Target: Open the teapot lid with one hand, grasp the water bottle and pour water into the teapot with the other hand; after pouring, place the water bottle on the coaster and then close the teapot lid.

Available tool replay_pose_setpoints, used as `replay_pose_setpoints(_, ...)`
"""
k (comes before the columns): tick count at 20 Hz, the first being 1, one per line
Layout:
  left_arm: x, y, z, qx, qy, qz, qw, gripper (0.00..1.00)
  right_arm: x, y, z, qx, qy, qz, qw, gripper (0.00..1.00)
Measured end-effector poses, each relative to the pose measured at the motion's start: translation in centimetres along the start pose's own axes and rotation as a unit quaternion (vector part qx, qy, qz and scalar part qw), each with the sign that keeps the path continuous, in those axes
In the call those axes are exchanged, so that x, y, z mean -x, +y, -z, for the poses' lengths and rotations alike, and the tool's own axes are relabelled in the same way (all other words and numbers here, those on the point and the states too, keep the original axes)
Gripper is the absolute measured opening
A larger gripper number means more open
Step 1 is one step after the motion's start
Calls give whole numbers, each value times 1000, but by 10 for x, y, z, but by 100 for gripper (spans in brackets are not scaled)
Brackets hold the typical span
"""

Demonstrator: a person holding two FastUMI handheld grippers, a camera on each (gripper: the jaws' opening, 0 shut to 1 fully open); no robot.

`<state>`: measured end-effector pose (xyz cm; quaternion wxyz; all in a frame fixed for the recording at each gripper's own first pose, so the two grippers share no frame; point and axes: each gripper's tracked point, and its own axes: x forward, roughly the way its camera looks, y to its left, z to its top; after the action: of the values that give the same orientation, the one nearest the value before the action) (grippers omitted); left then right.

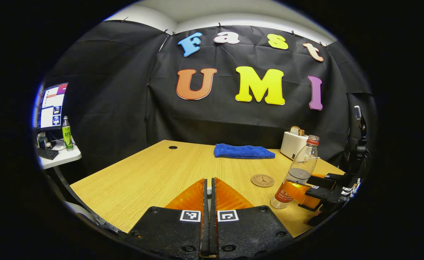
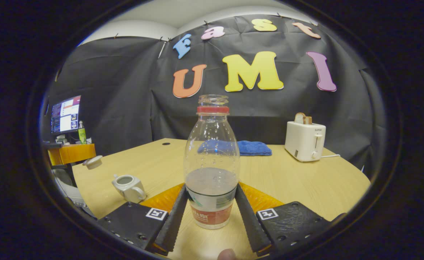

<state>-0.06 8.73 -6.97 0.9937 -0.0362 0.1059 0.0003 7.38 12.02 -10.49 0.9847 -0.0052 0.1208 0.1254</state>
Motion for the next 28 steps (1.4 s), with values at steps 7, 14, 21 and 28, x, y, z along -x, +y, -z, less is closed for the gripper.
replay_pose_setpoints(7, -5, 9, -12, -8, -17, -2, 1000, 3, -5, -5, -24, 165, -7, 14, 986, 71)
replay_pose_setpoints(14, -2, 34, -15, -14, -23, -2, 1000, 3, -34, -7, -20, 406, 9, 44, 913, 71)
replay_pose_setpoints(21, -5, 59, -6, 7, -13, -16, 1000, 3, -54, 23, -12, 514, 1, 29, 857, 72)
replay_pose_setpoints(28, -5, 65, -7, -4, -16, -19, 1000, 3, -64, 39, -14, 608, -21, 30, 793, 72)
